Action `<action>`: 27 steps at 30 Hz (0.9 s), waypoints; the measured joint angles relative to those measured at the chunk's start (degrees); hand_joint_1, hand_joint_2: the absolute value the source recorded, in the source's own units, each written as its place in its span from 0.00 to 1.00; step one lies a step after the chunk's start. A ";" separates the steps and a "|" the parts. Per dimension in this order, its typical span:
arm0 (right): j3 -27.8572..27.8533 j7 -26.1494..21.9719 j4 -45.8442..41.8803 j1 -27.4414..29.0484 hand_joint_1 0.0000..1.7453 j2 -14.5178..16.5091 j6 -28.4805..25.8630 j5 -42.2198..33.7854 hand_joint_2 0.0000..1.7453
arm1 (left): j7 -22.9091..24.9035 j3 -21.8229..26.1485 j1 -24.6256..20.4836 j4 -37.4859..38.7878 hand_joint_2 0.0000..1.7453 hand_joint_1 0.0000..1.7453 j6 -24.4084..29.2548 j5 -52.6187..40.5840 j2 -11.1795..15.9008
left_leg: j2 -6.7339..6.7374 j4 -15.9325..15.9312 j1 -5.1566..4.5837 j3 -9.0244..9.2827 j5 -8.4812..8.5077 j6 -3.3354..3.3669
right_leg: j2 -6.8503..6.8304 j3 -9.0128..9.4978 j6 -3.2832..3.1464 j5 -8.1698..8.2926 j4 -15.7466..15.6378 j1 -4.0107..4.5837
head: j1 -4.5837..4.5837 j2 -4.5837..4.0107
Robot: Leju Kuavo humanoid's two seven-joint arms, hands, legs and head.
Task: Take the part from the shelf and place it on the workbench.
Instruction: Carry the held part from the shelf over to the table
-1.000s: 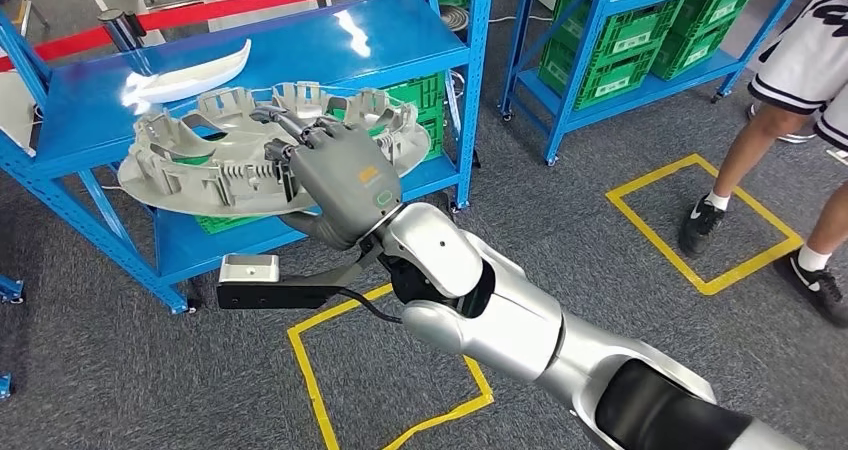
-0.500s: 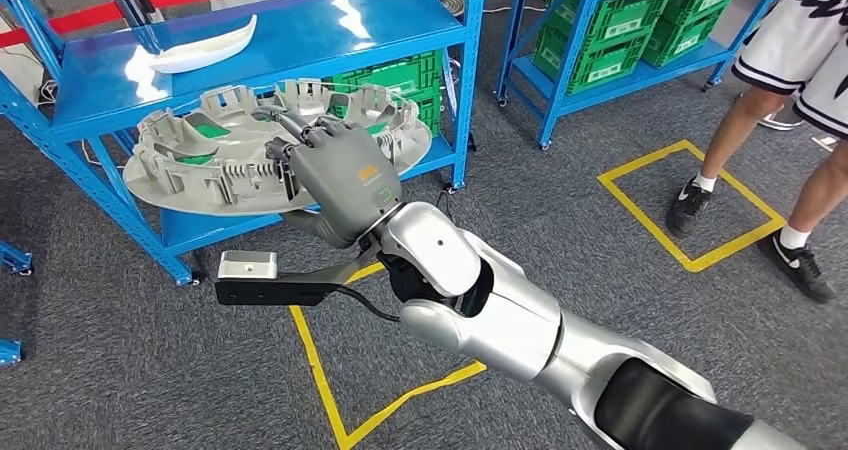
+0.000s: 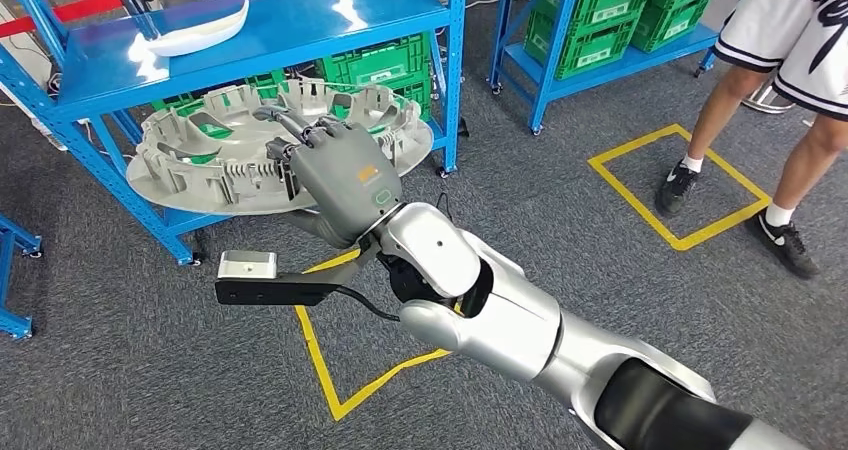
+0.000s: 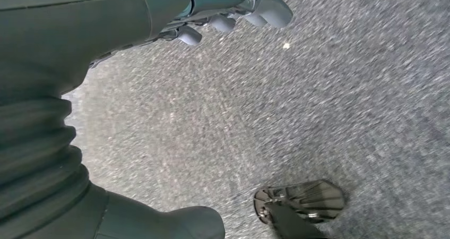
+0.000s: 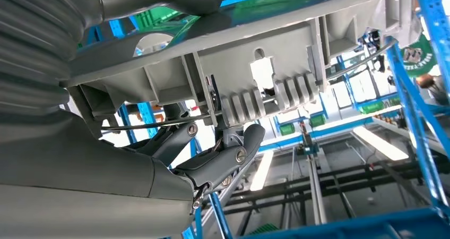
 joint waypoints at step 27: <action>-0.37 1.20 -0.17 2.68 1.00 -2.05 -0.30 2.00 1.00 | 1.03 -0.68 -0.70 -0.04 1.00 0.00 -1.55 -2.56 -0.13 | 0.35 13.95 0.57 -9.85 0.46 -0.38 | 0.68 0.96 -0.63 -2.35 0.69 -0.03 | 0.25 0.00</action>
